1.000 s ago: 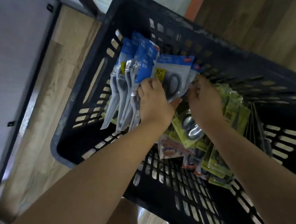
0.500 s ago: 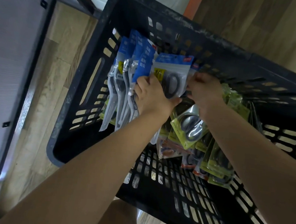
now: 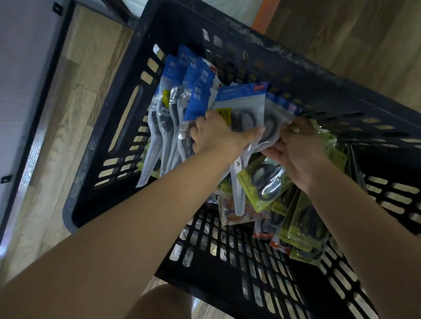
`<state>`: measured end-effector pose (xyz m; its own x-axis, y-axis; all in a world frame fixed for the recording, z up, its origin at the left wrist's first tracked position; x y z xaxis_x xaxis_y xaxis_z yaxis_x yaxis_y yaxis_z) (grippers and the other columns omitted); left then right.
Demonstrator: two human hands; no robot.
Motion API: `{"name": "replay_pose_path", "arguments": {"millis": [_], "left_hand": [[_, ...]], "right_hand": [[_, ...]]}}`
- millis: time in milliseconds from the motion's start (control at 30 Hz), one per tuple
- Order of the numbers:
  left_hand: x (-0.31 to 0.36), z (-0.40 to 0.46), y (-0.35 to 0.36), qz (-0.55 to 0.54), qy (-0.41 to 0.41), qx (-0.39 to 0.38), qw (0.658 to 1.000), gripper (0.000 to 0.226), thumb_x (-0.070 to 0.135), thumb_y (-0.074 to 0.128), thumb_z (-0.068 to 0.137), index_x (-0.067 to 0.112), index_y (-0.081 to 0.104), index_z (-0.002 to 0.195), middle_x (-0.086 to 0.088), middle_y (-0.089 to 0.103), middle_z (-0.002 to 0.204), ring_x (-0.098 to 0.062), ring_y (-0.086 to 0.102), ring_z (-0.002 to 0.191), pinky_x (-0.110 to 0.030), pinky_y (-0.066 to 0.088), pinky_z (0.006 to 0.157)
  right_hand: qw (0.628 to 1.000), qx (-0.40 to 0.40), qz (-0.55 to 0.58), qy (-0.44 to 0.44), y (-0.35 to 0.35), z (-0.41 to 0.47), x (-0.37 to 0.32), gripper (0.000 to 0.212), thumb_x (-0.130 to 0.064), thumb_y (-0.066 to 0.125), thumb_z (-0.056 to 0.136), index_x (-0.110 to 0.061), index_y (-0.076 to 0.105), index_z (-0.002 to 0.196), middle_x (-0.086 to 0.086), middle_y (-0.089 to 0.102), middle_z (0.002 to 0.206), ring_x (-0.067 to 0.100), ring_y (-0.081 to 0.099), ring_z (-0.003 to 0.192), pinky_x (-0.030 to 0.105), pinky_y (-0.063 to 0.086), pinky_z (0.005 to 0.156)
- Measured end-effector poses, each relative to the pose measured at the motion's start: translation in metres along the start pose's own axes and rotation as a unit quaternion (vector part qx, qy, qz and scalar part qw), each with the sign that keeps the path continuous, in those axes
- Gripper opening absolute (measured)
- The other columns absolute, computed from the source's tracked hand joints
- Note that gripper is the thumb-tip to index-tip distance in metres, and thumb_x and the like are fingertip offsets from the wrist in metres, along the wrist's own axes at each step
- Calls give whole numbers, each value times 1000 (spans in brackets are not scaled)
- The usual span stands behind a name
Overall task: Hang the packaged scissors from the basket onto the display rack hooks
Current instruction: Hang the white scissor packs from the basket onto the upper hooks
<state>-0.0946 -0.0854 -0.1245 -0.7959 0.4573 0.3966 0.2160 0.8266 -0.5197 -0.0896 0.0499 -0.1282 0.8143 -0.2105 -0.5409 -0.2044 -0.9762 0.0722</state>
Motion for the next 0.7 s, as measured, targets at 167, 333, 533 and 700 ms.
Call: {"name": "replay_pose_path", "arguments": {"millis": [167,333,533,700], "left_hand": [[-16,2,-6,-123,31,39,991,47,23,84,67,5,55,100,-17,58,113,-29,60,100,-43,52,87],[-22,-4,-6,-258,43,-1,965,32,4,72,79,20,45,83,2,59,87,-14,60,83,-24,53,74],[-38,-15,-20,-379,-30,-47,924,16,1,66,84,13,58,92,-9,68,100,-24,66,94,-43,53,89],[-38,-48,-55,-417,-33,-43,907,8,6,67,84,14,65,86,-2,70,89,-16,67,82,-34,56,82]], "right_hand": [[1000,-5,2,12,1,0,7,29,-17,47,98,-9,53,125,8,66,112,20,66,97,28,55,75],[1000,9,21,21,4,1,12,24,-15,46,99,-9,56,120,6,66,105,20,65,98,29,54,79],[997,12,68,37,-2,-18,12,23,-22,52,96,-11,58,116,6,68,113,19,67,100,36,51,93],[999,32,30,-1,-2,-58,-10,18,-26,53,95,-17,63,107,2,68,112,17,65,103,39,48,98]]}}
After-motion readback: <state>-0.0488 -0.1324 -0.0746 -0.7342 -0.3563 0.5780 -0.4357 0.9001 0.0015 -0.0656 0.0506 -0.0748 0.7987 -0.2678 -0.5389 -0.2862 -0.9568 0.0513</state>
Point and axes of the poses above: each hand's wrist, its own z-axis towards the middle knuckle, its own y-axis out of the palm, x = y × z, the point moved 3 cm from there along z, towards the middle knuckle
